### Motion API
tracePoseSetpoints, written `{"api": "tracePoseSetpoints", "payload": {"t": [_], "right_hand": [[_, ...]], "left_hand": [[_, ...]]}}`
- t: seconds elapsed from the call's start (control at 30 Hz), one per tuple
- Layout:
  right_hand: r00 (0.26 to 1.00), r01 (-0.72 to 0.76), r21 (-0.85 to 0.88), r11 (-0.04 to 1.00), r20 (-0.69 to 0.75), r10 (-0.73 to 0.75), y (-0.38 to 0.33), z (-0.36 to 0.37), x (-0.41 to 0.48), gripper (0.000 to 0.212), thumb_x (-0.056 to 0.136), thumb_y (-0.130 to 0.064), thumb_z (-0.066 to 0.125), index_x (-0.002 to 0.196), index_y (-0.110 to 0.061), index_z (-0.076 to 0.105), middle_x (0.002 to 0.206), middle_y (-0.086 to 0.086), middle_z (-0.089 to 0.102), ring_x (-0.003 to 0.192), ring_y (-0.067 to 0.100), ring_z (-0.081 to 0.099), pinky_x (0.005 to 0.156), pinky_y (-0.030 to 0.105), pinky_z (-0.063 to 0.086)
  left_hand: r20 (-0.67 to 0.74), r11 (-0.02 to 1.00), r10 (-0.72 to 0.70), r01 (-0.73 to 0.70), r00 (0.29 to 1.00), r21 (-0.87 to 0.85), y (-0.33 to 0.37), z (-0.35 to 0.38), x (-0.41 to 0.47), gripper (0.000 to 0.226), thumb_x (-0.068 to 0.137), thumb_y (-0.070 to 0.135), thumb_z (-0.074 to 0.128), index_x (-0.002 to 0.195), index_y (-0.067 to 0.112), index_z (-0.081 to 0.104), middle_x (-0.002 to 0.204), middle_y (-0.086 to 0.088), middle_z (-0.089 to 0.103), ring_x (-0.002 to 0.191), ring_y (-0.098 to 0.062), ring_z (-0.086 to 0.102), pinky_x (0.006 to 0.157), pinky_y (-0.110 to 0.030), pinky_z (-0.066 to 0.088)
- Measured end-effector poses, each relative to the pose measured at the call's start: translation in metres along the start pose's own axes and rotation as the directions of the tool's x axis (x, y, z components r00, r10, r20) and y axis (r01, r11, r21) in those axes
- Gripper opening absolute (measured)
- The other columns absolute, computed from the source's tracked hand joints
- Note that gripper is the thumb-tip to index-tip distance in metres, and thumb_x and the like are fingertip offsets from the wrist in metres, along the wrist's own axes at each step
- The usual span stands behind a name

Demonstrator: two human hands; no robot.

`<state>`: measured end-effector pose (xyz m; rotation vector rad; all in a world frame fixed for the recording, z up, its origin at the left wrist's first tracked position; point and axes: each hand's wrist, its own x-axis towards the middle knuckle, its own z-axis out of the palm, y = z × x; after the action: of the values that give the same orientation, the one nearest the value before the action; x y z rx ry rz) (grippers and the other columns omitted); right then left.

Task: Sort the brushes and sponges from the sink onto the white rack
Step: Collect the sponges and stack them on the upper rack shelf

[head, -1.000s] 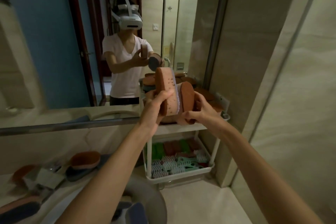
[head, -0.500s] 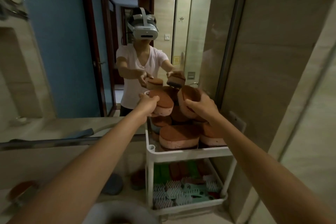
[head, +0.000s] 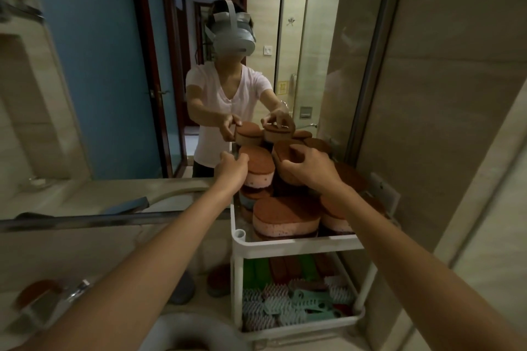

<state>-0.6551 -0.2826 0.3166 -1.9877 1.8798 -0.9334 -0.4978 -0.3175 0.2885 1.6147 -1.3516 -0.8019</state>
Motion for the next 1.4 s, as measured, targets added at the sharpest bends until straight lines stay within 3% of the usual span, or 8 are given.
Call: {"api": "tracePoseSetpoints", "payload": {"t": [0.07,0.3,0.5,0.9,1.13,1.23,1.3,1.4], "right_hand": [[1.000,-0.001,-0.002,1.000,0.006,0.001,0.000,0.001,0.001,0.050,0.085,-0.039,0.057,0.130,-0.021,0.050,0.115,0.006,0.064,0.093,0.022,0.064,0.080,0.037,0.056],[1.000,-0.021,-0.007,1.000,0.016,0.021,0.005,0.004,0.004,0.051,0.088,-0.040,0.053,0.135,-0.022,0.046,0.114,0.005,0.064,0.090,0.020,0.062,0.073,0.030,0.051],[0.999,-0.018,-0.073,0.997,0.050,0.022,0.003,0.009,0.007,0.051,0.090,-0.046,0.046,0.137,-0.028,0.043,0.131,0.009,0.056,0.113,0.030,0.057,0.092,0.040,0.049],[0.987,0.059,-0.389,0.919,0.160,0.004,-0.001,0.012,0.000,0.049,0.097,-0.049,0.029,0.141,-0.030,0.036,0.148,0.020,0.028,0.135,0.042,0.026,0.106,0.050,0.031],[0.981,0.082,-0.393,0.916,0.193,-0.005,-0.002,0.012,-0.005,0.046,0.099,-0.038,0.024,0.144,-0.027,0.031,0.152,0.013,0.027,0.138,0.036,0.025,0.109,0.048,0.026],[0.986,0.073,-0.467,0.881,0.167,0.007,-0.008,0.014,-0.006,0.046,0.099,-0.038,0.024,0.142,-0.026,0.033,0.152,0.013,0.027,0.141,0.034,0.020,0.113,0.052,0.016],[0.993,0.103,-0.482,0.870,0.103,-0.061,-0.013,0.017,-0.008,0.043,0.099,-0.034,0.027,0.139,-0.022,0.039,0.150,0.014,0.030,0.142,0.034,0.018,0.116,0.052,0.013],[0.942,0.257,-0.419,0.871,-0.092,-0.323,-0.032,0.027,-0.024,0.031,0.094,-0.019,0.040,0.117,-0.010,0.058,0.129,0.014,0.051,0.128,0.032,0.040,0.109,0.040,0.032]], "left_hand": [[-0.018,0.999,-0.001,0.002,1.000,0.036,0.000,0.002,-0.008,0.048,0.096,0.029,0.037,0.133,-0.002,0.036,0.131,-0.023,0.051,0.115,-0.035,0.052,0.070,-0.034,0.039],[-0.050,0.981,0.037,-0.027,0.998,0.193,-0.015,0.006,-0.018,0.044,0.095,0.038,0.032,0.120,0.006,0.048,0.117,-0.021,0.058,0.107,-0.036,0.054,0.075,-0.035,0.035],[-0.006,0.994,0.062,-0.061,0.998,0.092,-0.014,0.006,-0.019,0.042,0.097,0.029,0.031,0.122,0.000,0.048,0.129,-0.021,0.047,0.119,-0.033,0.044,0.097,-0.041,0.036],[0.042,1.000,0.020,-0.021,0.999,0.015,-0.010,0.014,-0.021,0.044,0.100,0.025,0.021,0.121,-0.003,0.048,0.126,-0.026,0.050,0.115,-0.036,0.048,0.092,-0.039,0.037],[0.117,0.999,-0.037,0.034,0.992,0.027,-0.001,0.006,-0.021,0.048,0.100,0.027,0.021,0.133,0.000,0.045,0.138,-0.021,0.046,0.125,-0.034,0.044,0.103,-0.039,0.035],[0.168,0.998,-0.049,0.055,0.985,-0.031,0.002,0.001,-0.025,0.057,0.099,0.041,0.019,0.143,0.007,0.034,0.147,-0.017,0.038,0.134,-0.032,0.038,0.112,-0.042,0.031],[0.166,0.995,-0.026,0.041,0.986,-0.088,0.002,-0.006,-0.028,0.060,0.099,0.047,0.017,0.145,0.012,0.030,0.148,-0.014,0.037,0.135,-0.031,0.037,0.111,-0.042,0.030],[0.080,0.988,-0.001,0.013,0.997,-0.156,-0.003,-0.026,-0.029,0.048,0.101,0.037,0.022,0.139,0.011,0.036,0.135,-0.011,0.046,0.123,-0.029,0.045,0.095,-0.035,0.035]]}}
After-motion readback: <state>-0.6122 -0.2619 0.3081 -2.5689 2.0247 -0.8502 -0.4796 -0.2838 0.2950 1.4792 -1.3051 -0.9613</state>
